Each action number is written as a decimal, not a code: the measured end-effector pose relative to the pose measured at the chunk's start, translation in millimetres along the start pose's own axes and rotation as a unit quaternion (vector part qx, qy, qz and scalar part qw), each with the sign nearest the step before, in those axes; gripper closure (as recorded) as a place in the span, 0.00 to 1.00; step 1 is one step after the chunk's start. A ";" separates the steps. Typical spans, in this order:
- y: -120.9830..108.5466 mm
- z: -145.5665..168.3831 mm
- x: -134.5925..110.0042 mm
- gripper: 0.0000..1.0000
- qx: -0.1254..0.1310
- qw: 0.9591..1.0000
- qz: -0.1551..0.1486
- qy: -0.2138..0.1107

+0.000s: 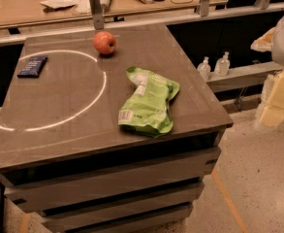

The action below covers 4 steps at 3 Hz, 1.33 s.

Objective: Pick apple

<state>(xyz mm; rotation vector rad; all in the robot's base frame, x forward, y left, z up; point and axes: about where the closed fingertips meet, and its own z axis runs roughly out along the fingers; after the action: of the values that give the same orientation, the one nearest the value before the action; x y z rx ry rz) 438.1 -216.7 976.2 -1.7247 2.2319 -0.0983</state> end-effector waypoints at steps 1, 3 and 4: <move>-0.1 0.0 -0.1 0.00 0.000 1.000 0.000 0.000; -50.3 0.1 -41.9 0.00 0.034 0.998 -0.035 -0.048; -101.0 -0.4 -104.3 0.00 0.057 0.991 -0.064 -0.105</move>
Offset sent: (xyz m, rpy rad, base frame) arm 0.0645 0.0285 0.0262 0.0708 -0.1176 0.0831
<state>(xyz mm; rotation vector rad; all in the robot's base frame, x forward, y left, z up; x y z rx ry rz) 555.1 -144.5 1022.9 -1.7290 1.9283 -0.0674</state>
